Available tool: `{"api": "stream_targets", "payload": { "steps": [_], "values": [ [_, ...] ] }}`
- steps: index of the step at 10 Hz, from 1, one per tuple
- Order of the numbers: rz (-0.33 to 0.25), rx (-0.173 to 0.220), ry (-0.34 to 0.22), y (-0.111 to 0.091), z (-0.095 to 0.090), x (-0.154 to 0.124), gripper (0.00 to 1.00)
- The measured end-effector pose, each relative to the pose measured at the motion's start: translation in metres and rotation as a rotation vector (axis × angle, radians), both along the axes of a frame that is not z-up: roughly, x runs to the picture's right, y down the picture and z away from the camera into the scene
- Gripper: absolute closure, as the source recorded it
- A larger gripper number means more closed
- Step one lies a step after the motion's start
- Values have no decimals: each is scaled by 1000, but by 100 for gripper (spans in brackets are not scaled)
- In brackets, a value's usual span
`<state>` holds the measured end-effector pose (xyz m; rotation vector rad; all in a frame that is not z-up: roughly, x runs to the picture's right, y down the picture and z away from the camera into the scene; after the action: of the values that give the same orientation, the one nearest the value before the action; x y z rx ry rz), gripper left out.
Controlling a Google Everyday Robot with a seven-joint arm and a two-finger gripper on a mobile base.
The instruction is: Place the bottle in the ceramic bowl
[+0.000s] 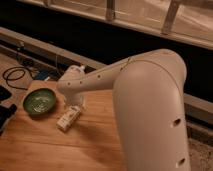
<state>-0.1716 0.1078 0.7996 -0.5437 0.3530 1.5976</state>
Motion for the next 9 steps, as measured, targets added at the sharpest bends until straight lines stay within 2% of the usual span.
{"api": "stream_targets", "payload": {
  "steps": [6, 9],
  "values": [
    [-5, -82, -1, 26, 36, -32, 35],
    [15, -121, 10, 40, 49, -38, 35]
  ]
}}
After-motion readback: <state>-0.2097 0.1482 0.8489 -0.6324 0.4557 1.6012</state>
